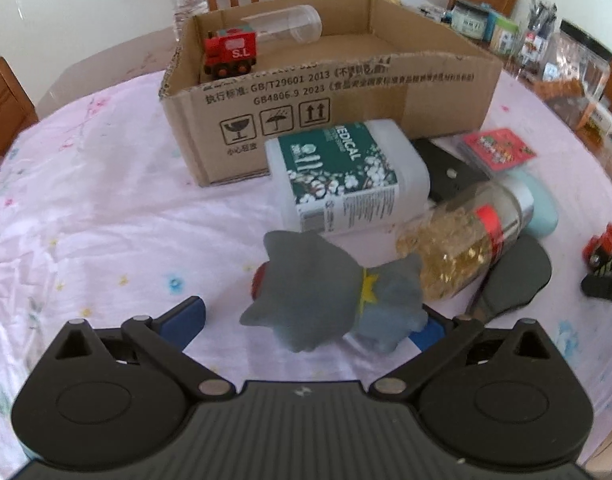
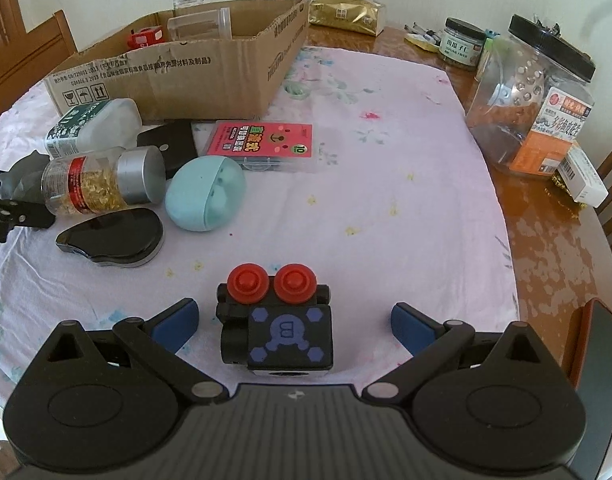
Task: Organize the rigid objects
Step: 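Close the right gripper on the navy robot while the left gripper grasps the grey elephant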
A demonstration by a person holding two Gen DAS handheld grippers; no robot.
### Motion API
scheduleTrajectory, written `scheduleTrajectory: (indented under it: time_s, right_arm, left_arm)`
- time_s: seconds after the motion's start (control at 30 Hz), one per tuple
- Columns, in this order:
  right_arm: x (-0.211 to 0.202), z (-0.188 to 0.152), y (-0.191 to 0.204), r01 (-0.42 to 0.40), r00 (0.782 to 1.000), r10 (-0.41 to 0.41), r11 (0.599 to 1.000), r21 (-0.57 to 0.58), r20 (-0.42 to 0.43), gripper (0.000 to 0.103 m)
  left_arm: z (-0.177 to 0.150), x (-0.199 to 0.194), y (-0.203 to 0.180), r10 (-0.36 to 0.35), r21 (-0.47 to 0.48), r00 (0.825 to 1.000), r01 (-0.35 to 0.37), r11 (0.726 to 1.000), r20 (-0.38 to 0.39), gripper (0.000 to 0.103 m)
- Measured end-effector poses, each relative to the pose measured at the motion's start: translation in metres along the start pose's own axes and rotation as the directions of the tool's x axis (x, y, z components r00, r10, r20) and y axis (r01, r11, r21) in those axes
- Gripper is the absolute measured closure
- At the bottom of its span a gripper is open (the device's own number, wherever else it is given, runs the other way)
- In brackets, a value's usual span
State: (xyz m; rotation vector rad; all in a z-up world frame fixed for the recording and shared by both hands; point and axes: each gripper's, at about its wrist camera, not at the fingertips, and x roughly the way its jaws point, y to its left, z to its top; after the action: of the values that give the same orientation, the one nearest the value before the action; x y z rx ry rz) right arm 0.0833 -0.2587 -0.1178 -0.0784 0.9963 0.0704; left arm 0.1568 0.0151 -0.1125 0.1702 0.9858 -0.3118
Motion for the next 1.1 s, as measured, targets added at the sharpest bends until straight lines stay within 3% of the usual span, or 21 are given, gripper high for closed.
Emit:
scheduleTrajectory:
  time_s: [0.33,0.63,0.93,1.1]
  right_arm:
    - [-0.002,-0.003,0.002,0.013,1.0,-0.014,1.0,0.02,0.022,0.0]
    - [-0.002,-0.002,0.002,0.019,1.0,-0.019,0.999,0.027,0.024,0.0]
    - [-0.003,0.0,0.009,0.014,1.0,-0.014,1.0,0.018,0.0,0.0]
    - [-0.008,-0.002,0.014,-0.001,1.0,0.001,1.0,-0.006,0.0,0.009]
  left_arm:
    - [0.0,0.002,-0.001,0.018,-0.021,0.999,-0.017,1.0,0.029,0.001]
    - [0.001,-0.007,-0.008,-0.048,0.08,0.998,0.044,0.996,0.047,0.029]
    - [0.001,-0.008,-0.008,-0.043,0.086,0.998,0.039,0.996,0.046,0.03]
    - [0.001,-0.008,-0.007,-0.041,0.084,0.998,0.037,0.996,0.046,0.03]
